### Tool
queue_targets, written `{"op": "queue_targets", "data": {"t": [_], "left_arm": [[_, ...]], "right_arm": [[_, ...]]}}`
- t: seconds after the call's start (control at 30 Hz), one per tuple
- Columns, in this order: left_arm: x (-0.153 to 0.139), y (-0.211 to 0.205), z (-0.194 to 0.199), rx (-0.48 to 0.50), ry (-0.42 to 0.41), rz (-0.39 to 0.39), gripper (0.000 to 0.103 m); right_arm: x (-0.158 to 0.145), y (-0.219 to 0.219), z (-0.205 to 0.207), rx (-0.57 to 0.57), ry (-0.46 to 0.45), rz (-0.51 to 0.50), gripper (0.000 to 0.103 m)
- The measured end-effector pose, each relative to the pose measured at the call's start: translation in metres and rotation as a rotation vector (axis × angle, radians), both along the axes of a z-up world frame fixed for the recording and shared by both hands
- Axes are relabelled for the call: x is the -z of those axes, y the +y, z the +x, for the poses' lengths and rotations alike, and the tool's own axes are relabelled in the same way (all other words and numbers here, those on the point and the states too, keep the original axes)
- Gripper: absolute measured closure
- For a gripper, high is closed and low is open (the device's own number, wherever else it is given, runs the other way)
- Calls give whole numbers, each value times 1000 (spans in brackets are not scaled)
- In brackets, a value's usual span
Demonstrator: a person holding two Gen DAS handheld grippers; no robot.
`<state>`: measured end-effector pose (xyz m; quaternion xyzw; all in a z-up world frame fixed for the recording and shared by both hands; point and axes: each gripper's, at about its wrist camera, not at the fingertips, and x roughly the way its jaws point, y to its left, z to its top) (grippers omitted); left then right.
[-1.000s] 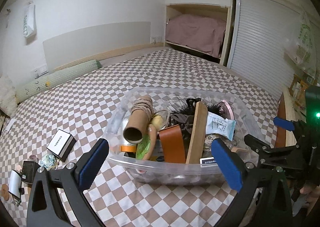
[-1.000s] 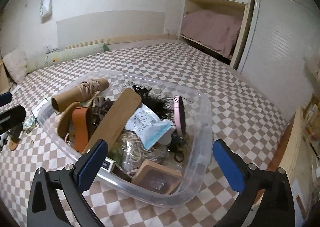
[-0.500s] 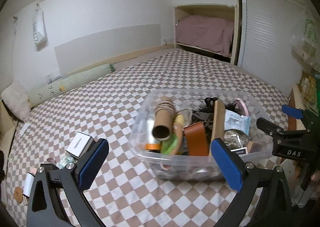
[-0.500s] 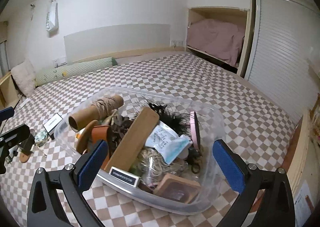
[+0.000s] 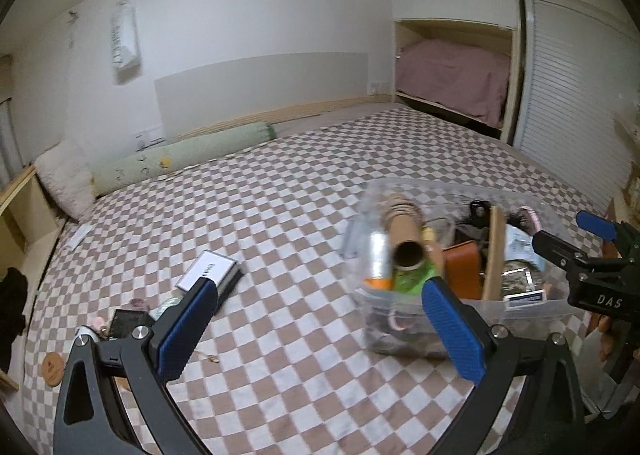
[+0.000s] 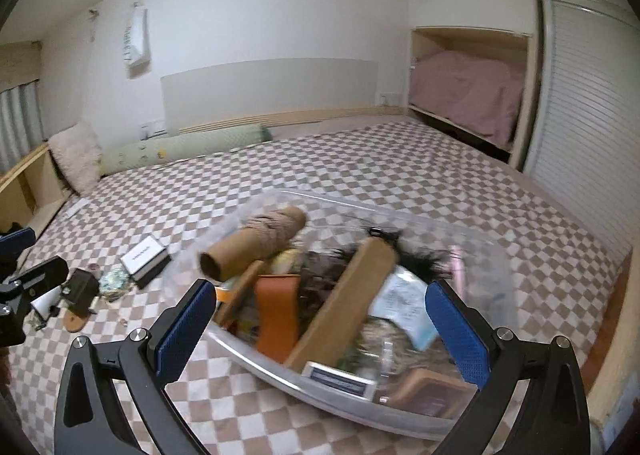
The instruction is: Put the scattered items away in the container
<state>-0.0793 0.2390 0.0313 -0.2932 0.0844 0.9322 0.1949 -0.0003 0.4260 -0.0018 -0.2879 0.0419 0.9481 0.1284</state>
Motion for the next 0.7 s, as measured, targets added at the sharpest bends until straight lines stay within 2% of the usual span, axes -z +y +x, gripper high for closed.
{"op": "queue_targets", "data": {"t": [0.3,0.7], "left_arm": [[-1,-60,-4,-119,31,25,0],[6,-121,-6,-246,47,3,0]], "right_arm": [[7,-48,-26,-72,-7,3,0],[10,-98,-47,-167,16,-41,0]]}}
